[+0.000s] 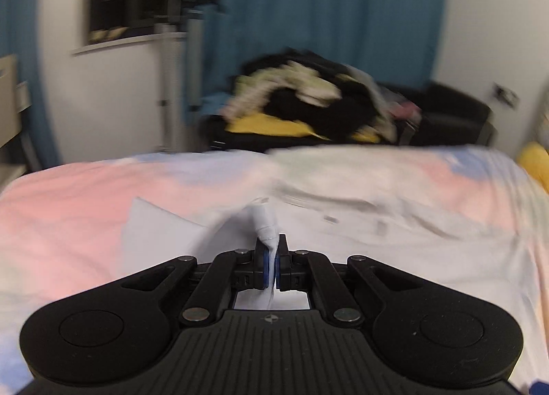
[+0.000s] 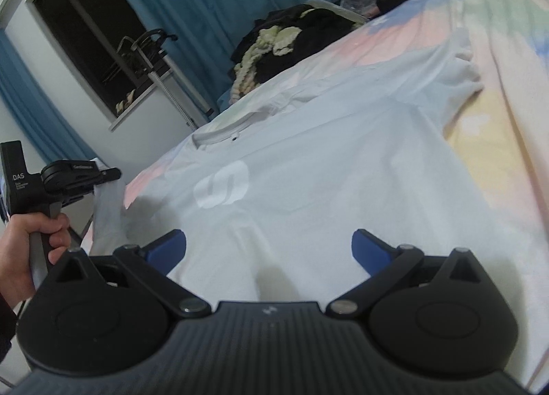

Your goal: Fold clothes

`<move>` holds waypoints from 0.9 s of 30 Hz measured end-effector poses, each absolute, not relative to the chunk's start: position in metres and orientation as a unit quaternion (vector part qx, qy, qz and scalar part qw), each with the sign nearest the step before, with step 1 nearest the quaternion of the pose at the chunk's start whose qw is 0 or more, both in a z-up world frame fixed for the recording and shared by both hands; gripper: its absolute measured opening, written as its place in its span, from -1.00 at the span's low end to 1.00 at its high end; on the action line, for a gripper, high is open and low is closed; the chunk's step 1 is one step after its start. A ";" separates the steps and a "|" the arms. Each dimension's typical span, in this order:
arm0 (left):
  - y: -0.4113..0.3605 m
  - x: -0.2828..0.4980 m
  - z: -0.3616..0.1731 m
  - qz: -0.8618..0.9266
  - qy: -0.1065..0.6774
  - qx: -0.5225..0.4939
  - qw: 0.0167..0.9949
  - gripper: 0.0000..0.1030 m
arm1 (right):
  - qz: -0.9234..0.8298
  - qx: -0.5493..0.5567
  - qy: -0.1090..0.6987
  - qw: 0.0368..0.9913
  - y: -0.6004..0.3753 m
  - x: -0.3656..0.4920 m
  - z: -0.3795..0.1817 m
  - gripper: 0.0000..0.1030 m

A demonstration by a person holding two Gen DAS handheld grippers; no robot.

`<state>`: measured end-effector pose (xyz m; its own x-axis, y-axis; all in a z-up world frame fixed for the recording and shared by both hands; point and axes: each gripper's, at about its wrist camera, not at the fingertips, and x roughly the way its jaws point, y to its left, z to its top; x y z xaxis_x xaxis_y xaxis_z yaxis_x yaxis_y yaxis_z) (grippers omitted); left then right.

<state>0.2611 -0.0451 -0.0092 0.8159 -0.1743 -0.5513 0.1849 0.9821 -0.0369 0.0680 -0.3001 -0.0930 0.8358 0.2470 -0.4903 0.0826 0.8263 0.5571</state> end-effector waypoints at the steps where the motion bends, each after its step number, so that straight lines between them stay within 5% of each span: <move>1: -0.059 0.261 -0.015 -0.108 0.294 0.016 0.950 -0.91 | 0.040 0.297 0.283 0.911 -0.304 0.068 -0.094 1.00; 9: -0.110 0.255 -0.080 -0.178 0.346 0.047 0.920 -0.88 | 0.011 0.338 0.283 0.898 -0.333 0.067 -0.103 1.00; 11: -0.109 0.254 -0.092 -0.174 0.359 0.048 0.916 -0.70 | 0.007 0.339 0.282 0.897 -0.336 0.067 -0.104 1.00; 13: -0.104 0.255 -0.098 -0.178 0.373 0.042 0.910 0.09 | 0.007 0.338 0.284 0.897 -0.336 0.068 -0.105 1.00; 16: -0.092 0.242 -0.091 -0.224 0.360 0.046 0.905 0.57 | 0.008 0.332 0.287 0.899 -0.334 0.068 -0.105 1.00; 18: -0.084 0.233 -0.083 -0.242 0.348 0.047 0.905 0.69 | 0.008 0.332 0.287 0.898 -0.332 0.068 -0.105 1.00; 27: 0.004 0.261 -0.079 -0.148 0.357 -0.128 0.914 0.61 | 0.014 0.327 0.287 0.900 -0.325 0.070 -0.102 1.00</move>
